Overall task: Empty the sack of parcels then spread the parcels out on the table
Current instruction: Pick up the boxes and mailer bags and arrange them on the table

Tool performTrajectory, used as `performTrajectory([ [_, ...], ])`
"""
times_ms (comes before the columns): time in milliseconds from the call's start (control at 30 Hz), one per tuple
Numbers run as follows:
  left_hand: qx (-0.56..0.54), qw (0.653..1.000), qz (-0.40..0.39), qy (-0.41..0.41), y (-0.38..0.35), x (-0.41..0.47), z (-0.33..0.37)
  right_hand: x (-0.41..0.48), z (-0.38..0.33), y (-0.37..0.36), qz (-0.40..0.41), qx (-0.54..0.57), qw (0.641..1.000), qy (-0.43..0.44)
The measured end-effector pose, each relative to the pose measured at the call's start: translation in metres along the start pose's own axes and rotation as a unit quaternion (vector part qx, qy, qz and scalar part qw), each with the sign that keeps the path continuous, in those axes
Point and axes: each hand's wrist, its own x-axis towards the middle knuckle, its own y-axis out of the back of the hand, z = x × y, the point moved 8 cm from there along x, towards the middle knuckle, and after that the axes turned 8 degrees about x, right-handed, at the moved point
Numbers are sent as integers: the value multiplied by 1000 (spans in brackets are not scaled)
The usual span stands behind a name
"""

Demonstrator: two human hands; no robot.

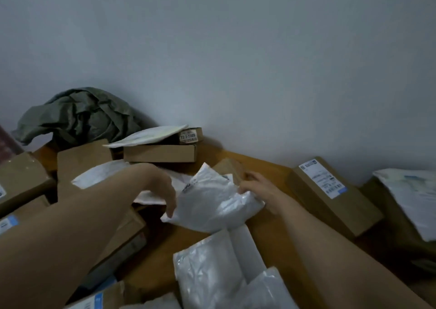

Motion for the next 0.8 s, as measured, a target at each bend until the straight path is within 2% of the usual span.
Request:
performTrajectory([
  [33,-42,998,-50,-16,-5,1,12,-2,7,15,7,27,1000,-14],
  [67,-112,990,-66,-45,-3,1,29,-3,14,31,22,45,998,-27],
  [100,-191,976,-51,-85,5,2,48,-3,20,46,40,51,997,-40],
  [200,-318,930,49,-176,30,5,101,-8,35,82,84,53,994,-50],
  [300,-295,925,147,-187,32,12,140,-12,43,107,122,10,992,-29],
  [367,-263,933,196,-148,41,22,144,-16,42,133,210,-67,975,10],
  [433,-261,944,181,-90,49,39,133,-20,45,159,273,-158,948,42],
  [467,-219,959,176,-37,50,46,121,-20,48,169,283,-198,937,46],
  [533,-2,978,167,124,51,58,89,-16,58,182,282,-247,926,43],
  [567,98,952,206,203,61,57,75,-13,62,185,277,-262,924,40],
  [600,141,921,292,217,75,50,78,-11,64,185,273,-271,922,45],
  [633,156,902,361,178,84,48,92,-9,62,182,268,-276,921,62],
  [667,131,902,402,88,90,44,115,-5,59,178,260,-277,921,83],
  [733,91,904,413,-63,96,30,166,-1,51,168,254,-293,914,117],
  [800,-7,922,352,-160,82,33,213,1,47,168,269,-334,897,108],
])
